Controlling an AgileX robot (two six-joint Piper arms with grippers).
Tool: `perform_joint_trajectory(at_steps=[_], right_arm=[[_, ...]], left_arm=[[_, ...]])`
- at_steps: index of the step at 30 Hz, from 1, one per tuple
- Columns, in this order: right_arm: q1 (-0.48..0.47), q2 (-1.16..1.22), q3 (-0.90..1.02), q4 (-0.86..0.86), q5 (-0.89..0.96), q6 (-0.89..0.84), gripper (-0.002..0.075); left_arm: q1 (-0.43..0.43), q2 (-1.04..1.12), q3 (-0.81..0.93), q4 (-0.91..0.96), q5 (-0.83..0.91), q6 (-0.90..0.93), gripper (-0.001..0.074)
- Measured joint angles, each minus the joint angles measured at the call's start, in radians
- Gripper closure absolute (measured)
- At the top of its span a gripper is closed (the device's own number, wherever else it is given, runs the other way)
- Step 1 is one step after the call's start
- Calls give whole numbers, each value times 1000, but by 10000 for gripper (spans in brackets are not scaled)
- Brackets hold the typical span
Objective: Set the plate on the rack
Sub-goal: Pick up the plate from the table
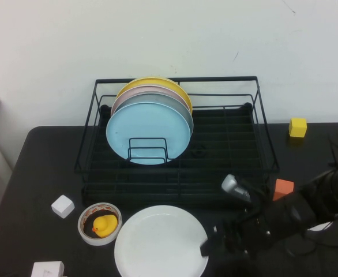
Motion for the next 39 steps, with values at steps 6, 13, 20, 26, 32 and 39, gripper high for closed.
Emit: perform_joint_trajectory(at_steps=[6,13,20,26,32,39], right_arm=[[21,26,0,-87,-50,45,355],[48,41,-62,-76,-71,55,369],[52,90,-118,-76,-75,166,378],[52,118,-135,-78,-75,183,448],[53,121,-138,-78,-75,185,639],[54,124,-140,-129,-61,188,714]], left_arm=[[0,0,0,0,-1,0,737],[0,0,0,0,-1,-2,737],[0,0,0,-4,-1,-2,737],[0,0,0,-4,-1,-2,737],[0,0,0,-15,3,-2,737],[0,0,0,-24,3,-2,737]])
